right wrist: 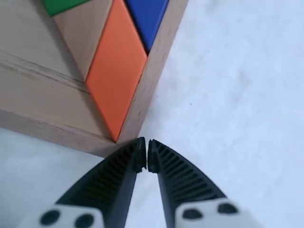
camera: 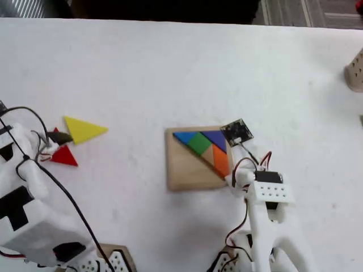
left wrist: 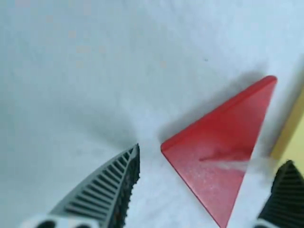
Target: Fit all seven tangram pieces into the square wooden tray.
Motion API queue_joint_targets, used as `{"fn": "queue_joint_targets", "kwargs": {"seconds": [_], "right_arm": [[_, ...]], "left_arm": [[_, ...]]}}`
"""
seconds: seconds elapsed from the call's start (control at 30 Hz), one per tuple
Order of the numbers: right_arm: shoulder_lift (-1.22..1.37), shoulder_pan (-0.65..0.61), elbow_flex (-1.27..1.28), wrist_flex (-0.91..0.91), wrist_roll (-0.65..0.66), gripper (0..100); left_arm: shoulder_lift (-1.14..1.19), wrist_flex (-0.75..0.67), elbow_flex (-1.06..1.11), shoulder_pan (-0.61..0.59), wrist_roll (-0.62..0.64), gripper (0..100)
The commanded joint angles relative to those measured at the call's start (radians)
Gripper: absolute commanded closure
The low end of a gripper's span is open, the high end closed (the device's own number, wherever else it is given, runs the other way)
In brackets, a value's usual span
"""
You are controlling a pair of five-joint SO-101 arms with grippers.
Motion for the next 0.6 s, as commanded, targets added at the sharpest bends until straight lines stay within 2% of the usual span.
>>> {"fn": "queue_joint_targets", "kwargs": {"seconds": [0.0,0.33,0.57], "right_arm": [[-0.018,-0.012,-0.003,-0.019,0.017,97.8],[-0.018,-0.012,-0.003,-0.019,0.021,97.8],[-0.018,-0.012,-0.003,-0.019,0.021,97.8]], "left_arm": [[-0.036,-0.017,-0.009,-0.012,0.000,61],[-0.036,-0.017,0.000,-0.081,0.000,62],[-0.027,-0.054,0.021,-0.047,-0.008,62]]}}
